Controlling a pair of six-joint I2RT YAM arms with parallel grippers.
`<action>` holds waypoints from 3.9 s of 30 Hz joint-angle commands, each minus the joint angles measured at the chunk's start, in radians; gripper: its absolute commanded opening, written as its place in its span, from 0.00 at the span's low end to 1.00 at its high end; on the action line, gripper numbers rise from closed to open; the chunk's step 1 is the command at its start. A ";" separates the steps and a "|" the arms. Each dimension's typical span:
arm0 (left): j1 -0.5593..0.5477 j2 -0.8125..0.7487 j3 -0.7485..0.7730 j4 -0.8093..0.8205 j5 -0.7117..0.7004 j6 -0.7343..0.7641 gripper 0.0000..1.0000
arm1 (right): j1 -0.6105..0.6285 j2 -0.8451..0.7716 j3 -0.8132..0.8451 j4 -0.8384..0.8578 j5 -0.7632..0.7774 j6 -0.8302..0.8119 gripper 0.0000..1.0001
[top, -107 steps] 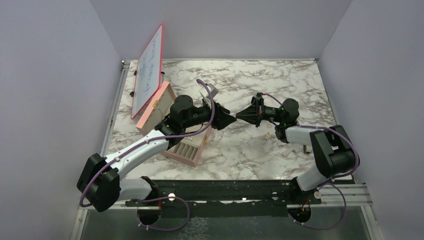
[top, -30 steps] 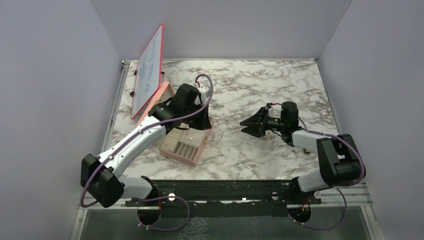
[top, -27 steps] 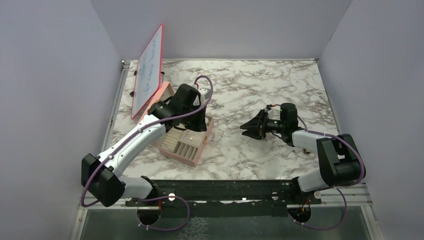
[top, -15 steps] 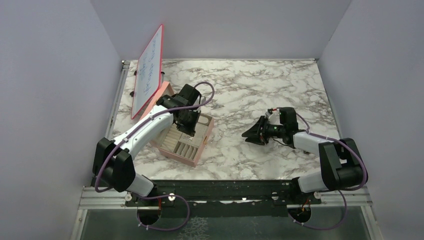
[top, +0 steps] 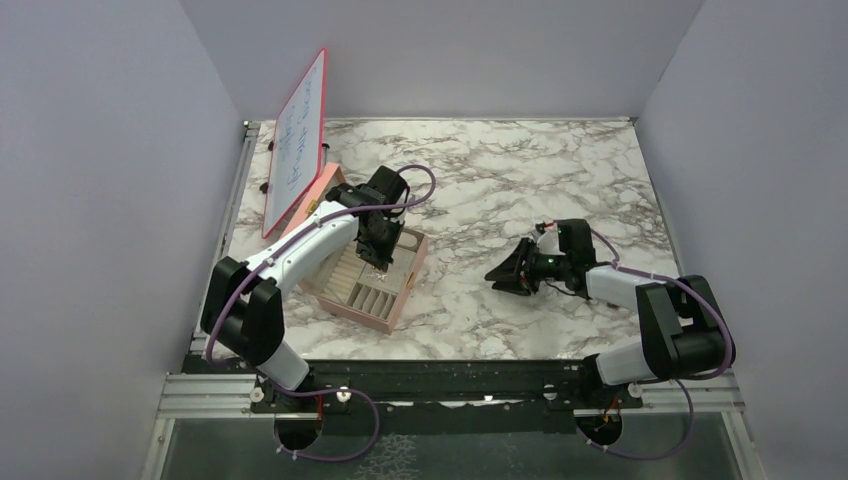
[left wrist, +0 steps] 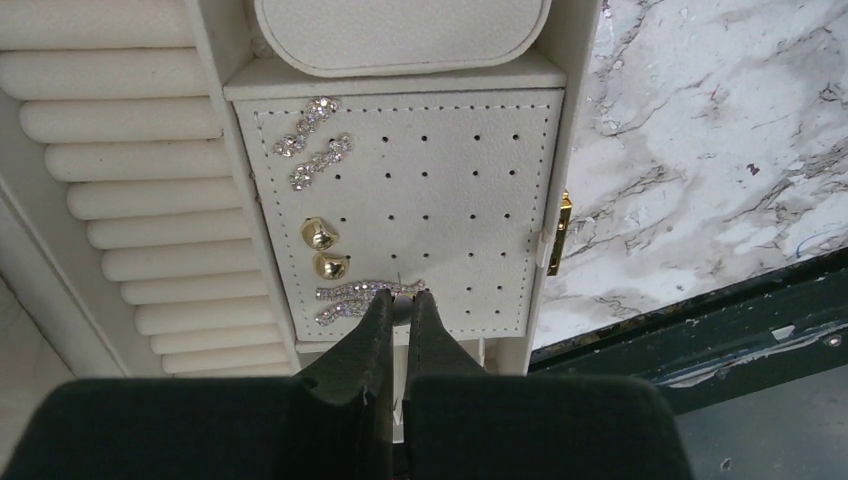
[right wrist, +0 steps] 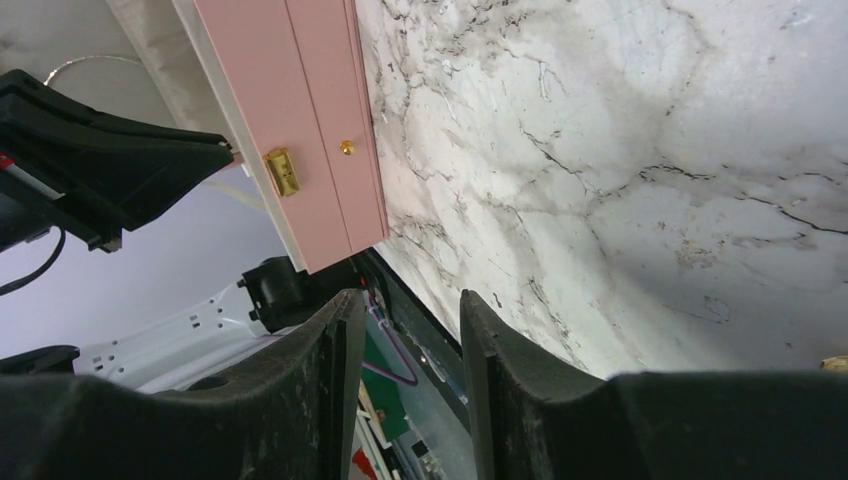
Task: Organize the mixed jewelry
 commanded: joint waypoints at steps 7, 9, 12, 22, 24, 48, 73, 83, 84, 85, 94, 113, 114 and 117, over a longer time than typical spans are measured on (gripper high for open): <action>0.010 0.018 0.020 0.000 -0.032 0.010 0.00 | 0.002 0.015 -0.001 -0.020 0.019 -0.018 0.43; 0.010 0.019 0.018 0.004 -0.029 0.011 0.00 | 0.000 0.015 -0.003 -0.023 0.022 -0.018 0.42; 0.011 0.020 0.011 0.013 -0.005 0.013 0.00 | 0.000 0.015 -0.003 -0.025 0.026 -0.016 0.41; 0.011 0.026 -0.009 0.028 -0.018 0.010 0.00 | 0.001 0.015 0.000 -0.030 0.028 -0.020 0.40; 0.012 0.032 -0.011 0.030 -0.017 0.011 0.00 | 0.000 0.016 0.000 -0.032 0.029 -0.021 0.40; 0.011 0.039 -0.011 0.035 -0.002 0.013 0.07 | 0.000 0.019 0.002 -0.030 0.026 -0.019 0.39; 0.011 0.008 -0.028 0.041 0.066 0.007 0.24 | 0.000 0.015 -0.003 -0.008 0.014 -0.012 0.39; 0.012 -0.038 -0.064 0.040 0.066 -0.011 0.25 | 0.001 0.016 -0.006 0.012 0.006 0.001 0.39; 0.011 -0.043 -0.063 0.039 0.059 -0.014 0.26 | 0.000 0.017 -0.004 0.010 0.006 0.001 0.39; 0.011 -0.049 -0.056 0.038 0.054 -0.015 0.28 | 0.000 0.018 -0.001 0.010 0.005 0.001 0.39; 0.011 -0.076 0.015 0.045 0.037 -0.021 0.40 | 0.000 0.005 0.040 -0.022 0.005 -0.010 0.39; 0.010 -0.339 -0.202 0.665 0.243 -0.124 0.78 | 0.001 -0.163 0.231 -0.506 0.665 -0.277 0.43; 0.010 -0.348 -0.214 0.688 0.245 -0.127 0.79 | 0.000 -0.178 0.232 -0.529 0.713 -0.293 0.44; 0.010 -0.356 -0.235 0.742 0.262 -0.133 0.80 | 0.001 -0.206 0.232 -0.578 0.786 -0.325 0.44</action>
